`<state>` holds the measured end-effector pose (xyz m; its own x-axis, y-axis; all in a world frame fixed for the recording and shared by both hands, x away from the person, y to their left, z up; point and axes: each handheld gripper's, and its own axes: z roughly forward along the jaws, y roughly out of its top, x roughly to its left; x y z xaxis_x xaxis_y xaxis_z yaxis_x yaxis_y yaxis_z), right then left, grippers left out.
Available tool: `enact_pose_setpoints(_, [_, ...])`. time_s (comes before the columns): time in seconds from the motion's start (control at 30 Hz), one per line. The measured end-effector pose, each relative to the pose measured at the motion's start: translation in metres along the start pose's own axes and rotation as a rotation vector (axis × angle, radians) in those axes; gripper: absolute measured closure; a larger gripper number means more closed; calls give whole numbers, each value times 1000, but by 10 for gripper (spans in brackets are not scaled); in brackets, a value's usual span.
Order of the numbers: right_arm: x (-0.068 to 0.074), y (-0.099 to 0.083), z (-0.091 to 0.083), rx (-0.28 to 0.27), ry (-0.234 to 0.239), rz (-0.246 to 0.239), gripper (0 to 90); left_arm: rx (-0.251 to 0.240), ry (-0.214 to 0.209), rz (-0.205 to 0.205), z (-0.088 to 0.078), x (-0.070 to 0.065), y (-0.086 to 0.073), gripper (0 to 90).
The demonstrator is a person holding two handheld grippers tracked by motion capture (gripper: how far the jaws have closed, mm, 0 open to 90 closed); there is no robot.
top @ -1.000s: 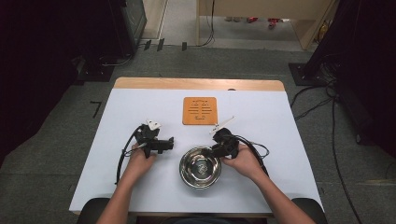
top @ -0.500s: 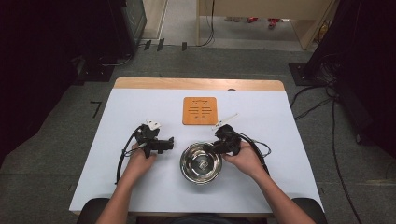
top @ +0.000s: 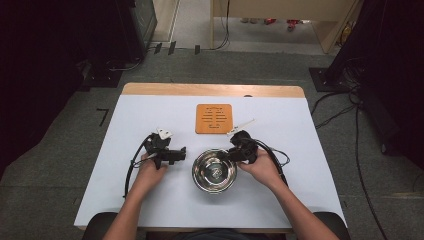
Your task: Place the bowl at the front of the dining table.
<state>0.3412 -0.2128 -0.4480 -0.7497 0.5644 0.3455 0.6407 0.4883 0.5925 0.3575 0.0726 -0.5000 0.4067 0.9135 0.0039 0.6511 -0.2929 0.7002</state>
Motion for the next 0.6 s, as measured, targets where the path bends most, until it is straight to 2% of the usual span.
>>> enact_pose_setpoints(0.6, [-5,7,1,-15,-34,30,844,0,0,2,0,0,0,0])
